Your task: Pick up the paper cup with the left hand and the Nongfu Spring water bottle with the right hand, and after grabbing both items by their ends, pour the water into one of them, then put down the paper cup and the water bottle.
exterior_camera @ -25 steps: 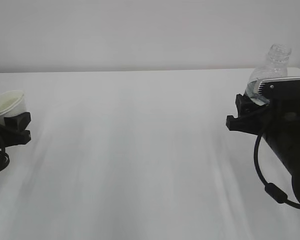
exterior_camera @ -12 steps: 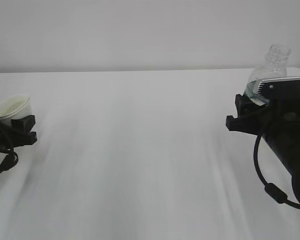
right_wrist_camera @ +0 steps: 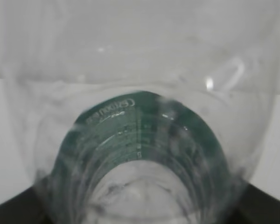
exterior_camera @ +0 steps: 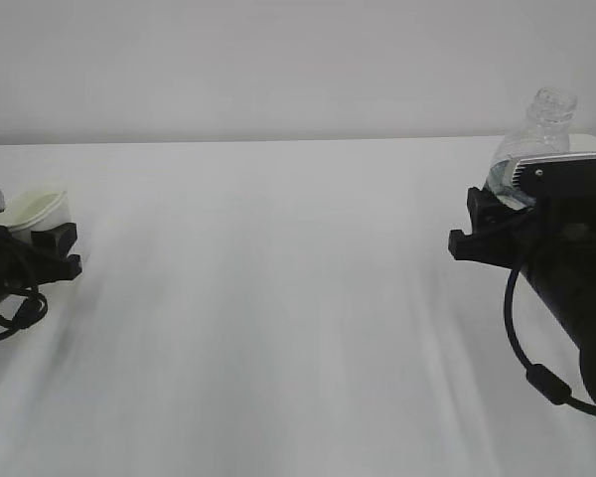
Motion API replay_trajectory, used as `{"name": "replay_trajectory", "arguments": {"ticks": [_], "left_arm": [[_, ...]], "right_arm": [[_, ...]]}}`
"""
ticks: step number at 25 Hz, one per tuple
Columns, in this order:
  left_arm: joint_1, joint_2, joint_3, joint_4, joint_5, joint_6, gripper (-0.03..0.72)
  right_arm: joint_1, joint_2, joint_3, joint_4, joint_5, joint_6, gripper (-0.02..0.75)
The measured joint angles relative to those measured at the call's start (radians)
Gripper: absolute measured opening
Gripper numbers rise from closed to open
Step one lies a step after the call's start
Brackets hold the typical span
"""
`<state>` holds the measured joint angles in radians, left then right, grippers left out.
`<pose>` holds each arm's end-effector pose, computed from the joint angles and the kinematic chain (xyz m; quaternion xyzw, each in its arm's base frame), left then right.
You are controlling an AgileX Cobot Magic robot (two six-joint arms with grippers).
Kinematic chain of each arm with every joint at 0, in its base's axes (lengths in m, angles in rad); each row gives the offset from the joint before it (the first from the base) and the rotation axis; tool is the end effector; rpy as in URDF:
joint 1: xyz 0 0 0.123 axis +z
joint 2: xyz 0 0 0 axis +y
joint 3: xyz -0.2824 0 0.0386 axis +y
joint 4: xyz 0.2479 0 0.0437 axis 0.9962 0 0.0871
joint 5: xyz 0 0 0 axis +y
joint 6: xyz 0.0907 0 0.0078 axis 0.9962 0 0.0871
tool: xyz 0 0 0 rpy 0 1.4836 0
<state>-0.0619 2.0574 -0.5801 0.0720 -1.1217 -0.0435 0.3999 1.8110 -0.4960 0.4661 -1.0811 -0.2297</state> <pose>0.3194 -0.0257 0.0875 0.0394 0.7945 -0.0482 0.6040 0.2827 0.0803 0.1430 -0.0232 0.7671 -0.0290 0.6405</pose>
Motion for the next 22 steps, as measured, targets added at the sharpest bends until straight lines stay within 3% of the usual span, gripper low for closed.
{"name": "replay_trajectory", "arguments": {"ticks": [22], "left_arm": [[0.000, 0.111, -0.098, -0.002, 0.000, 0.000, 0.356]], "right_arm": [[0.000, 0.000, 0.000, -0.002, 0.000, 0.000, 0.473]]}}
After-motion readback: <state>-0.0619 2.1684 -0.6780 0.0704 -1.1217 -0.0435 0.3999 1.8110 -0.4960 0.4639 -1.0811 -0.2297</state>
